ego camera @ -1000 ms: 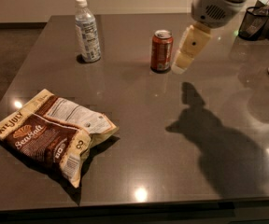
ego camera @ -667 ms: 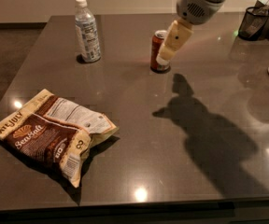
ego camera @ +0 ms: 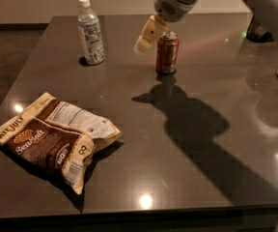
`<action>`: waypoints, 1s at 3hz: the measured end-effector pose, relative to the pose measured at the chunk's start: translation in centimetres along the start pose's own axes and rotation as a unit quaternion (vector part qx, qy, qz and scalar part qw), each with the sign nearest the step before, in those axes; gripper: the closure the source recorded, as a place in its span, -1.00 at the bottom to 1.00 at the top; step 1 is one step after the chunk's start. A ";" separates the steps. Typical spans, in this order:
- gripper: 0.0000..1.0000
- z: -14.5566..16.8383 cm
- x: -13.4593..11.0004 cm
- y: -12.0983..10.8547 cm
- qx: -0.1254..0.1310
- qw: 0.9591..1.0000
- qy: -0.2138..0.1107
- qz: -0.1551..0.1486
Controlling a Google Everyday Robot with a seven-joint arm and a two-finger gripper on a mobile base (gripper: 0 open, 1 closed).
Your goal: Move blue plastic bottle near brown chip bag
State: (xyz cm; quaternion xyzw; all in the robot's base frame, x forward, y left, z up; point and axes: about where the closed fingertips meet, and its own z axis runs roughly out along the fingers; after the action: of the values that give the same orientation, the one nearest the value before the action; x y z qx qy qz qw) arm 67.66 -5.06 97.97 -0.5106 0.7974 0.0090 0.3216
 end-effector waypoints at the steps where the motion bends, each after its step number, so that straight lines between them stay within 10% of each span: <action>1: -1.00 3.1 -3.1 -0.2 0.006 1.000 -0.016 0.013; 3: -1.00 8.1 -9.0 0.5 -0.005 0.998 -0.053 0.041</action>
Offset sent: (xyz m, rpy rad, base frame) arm 0.0760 0.1170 -0.0191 0.1606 -0.0347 -0.0549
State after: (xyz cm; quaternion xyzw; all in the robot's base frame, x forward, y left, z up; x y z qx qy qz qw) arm 73.77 5.23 96.07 -0.4779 0.7994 0.0533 0.3602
